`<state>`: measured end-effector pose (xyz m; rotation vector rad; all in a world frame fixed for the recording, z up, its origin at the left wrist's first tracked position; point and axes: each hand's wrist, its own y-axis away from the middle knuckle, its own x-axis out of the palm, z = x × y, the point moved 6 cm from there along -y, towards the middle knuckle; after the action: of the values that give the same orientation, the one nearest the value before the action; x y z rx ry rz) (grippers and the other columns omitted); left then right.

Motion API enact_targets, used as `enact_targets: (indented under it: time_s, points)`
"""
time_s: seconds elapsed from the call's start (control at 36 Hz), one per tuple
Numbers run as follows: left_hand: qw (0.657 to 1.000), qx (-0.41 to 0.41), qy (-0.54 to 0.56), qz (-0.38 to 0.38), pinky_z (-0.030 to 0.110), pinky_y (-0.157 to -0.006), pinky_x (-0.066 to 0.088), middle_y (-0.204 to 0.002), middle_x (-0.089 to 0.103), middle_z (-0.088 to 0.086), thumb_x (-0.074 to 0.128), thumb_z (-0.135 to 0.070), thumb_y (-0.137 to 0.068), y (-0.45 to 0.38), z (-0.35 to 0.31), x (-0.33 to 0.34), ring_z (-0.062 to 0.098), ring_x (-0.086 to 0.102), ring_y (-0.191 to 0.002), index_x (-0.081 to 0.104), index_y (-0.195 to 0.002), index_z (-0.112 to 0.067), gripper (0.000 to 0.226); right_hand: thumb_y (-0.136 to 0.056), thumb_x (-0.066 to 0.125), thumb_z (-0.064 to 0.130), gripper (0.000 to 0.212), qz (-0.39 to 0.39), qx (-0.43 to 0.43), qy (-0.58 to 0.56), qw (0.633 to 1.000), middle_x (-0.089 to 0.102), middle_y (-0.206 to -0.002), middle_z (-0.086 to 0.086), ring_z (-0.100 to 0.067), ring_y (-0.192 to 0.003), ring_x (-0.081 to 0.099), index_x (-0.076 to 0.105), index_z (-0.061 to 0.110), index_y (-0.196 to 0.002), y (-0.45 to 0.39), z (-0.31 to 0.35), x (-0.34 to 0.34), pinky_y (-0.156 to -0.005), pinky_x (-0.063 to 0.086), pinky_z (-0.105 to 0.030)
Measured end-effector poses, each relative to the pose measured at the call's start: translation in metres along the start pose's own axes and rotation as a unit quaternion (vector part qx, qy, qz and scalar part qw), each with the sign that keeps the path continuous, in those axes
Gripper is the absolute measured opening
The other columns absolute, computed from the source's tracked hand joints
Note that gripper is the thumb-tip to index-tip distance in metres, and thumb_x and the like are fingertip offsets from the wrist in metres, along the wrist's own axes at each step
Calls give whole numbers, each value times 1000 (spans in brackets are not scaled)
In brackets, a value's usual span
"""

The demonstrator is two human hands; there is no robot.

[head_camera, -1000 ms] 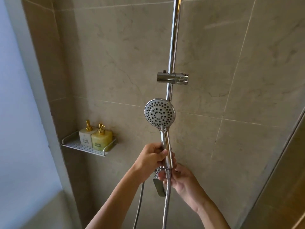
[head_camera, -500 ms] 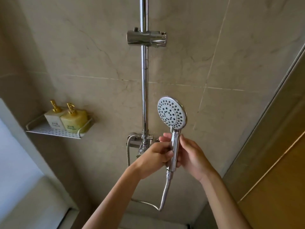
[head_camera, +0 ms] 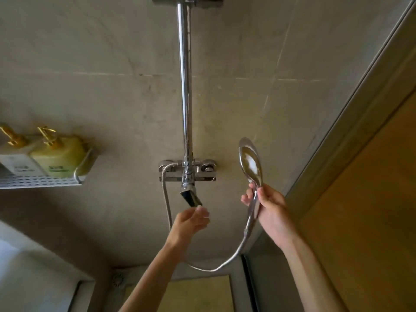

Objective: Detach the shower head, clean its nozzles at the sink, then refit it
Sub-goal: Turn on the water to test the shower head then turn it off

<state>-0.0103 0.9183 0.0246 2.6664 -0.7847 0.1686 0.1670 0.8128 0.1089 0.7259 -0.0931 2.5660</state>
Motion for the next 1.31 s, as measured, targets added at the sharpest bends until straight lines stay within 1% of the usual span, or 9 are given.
enact_targets:
  time_s: [0.14,0.31,0.47,0.53,0.64,0.78,0.92,1.06,1.31]
  points:
    - [996,-8,-26,-89,39,-94,51,-102,66,11,51,-35,-100,-23,5,-51,25,63,-96,63,-109,-4,35,-94,53,29,29,-54,33,-23,998,56,-86,-11,-25,-82,55,57,3,-107,9,-26,-22,-84,45,-38]
    - [993,-52,-69,-82,45,-111,40,-127,57,9,43,-65,-93,-52,3,-51,25,54,-117,48,-139,-11,71,-97,49,51,35,-123,46,-56,990,55,-81,1,-17,-73,53,71,24,-94,21,-56,-50,-80,39,-33]
    - [990,-122,-6,-64,39,-115,33,-138,54,9,45,-92,-62,-77,16,-33,26,48,-130,41,-146,-14,114,-95,50,51,31,-199,45,-60,977,46,-73,3,-15,-64,45,58,25,-79,36,-67,-73,-73,36,-32]
    - [993,-105,9,-56,41,-118,32,-146,50,4,48,-95,-56,-82,17,-29,23,45,-137,43,-145,-20,116,-95,49,49,33,-220,47,-68,972,44,-72,3,-15,-63,41,55,24,-76,39,-70,-81,-70,34,-32]
    - [994,-91,-7,-54,44,-116,34,-121,64,7,51,-92,-59,-81,21,-34,24,56,-121,47,-142,-9,117,-91,52,48,29,-253,59,-66,963,47,-69,3,-14,-60,42,60,27,-74,40,-75,-98,-66,33,-32]
    - [995,-94,-37,-28,30,-88,46,-106,66,9,46,-80,-75,-78,17,-32,18,60,-98,56,-126,-8,89,-90,55,49,29,-260,77,-52,961,53,-72,1,-14,-62,47,61,27,-73,43,-84,-116,-68,37,-32]
    - [990,-98,-63,-80,41,-104,48,-125,63,22,37,-67,-94,-74,12,-33,33,61,-117,52,-134,0,80,-86,59,51,27,-267,95,-20,959,56,-82,1,-15,-71,50,68,27,-76,46,-92,-126,-70,40,-31]
    - [985,-125,-72,-92,47,-98,53,-115,67,28,41,-72,-88,-71,5,-34,36,67,-107,64,-94,-4,72,-83,63,52,40,-278,122,10,953,59,-90,-1,-16,-74,52,68,18,-103,47,-103,-134,-71,43,-31]
    - [978,-169,-79,-96,44,-89,59,-110,70,19,48,-86,-67,-79,5,-45,32,72,-96,58,-129,-1,105,-78,66,56,34,-261,128,17,957,55,-80,-2,-16,-65,49,64,23,-80,37,-113,-132,-65,41,-31]
